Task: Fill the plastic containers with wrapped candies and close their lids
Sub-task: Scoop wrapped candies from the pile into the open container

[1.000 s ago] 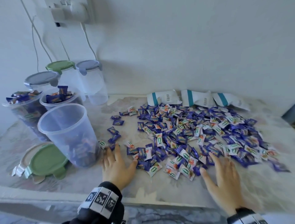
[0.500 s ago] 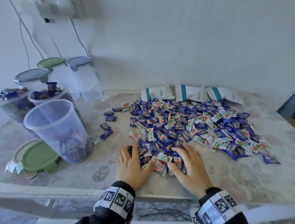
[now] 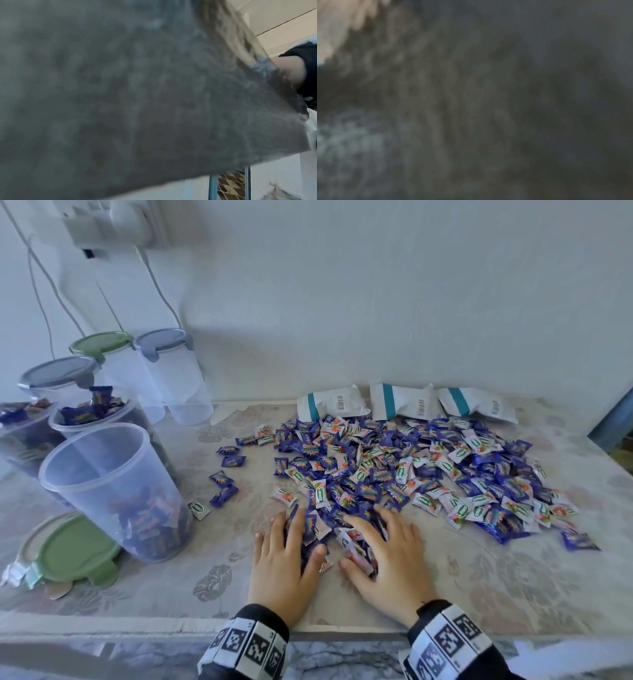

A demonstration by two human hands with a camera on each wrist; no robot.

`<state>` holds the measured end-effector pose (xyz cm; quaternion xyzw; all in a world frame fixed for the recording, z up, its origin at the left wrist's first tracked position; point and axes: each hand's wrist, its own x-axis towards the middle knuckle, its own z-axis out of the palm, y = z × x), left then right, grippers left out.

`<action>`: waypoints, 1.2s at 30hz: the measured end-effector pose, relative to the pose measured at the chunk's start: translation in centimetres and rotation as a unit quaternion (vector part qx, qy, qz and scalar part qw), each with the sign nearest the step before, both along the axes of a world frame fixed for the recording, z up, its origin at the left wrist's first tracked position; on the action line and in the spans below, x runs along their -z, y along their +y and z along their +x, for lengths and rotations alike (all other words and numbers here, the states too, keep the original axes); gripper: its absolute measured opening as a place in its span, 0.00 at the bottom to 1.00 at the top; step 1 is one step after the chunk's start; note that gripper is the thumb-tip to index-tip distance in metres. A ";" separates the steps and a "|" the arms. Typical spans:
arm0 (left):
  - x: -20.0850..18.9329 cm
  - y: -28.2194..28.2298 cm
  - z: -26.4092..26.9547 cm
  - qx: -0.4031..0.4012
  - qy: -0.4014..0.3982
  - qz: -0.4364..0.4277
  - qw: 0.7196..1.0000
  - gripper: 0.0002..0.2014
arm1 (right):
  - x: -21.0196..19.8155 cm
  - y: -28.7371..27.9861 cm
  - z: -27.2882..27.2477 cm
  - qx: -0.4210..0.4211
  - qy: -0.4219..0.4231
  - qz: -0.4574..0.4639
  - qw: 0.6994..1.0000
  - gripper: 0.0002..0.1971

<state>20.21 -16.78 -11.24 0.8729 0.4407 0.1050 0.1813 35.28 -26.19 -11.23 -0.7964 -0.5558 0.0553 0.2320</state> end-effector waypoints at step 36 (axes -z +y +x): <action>-2.0 0.7 -3.5 -0.056 -0.343 0.112 0.931 0.10 | -4.9 -0.3 -2.5 0.111 0.218 0.365 0.898 0.11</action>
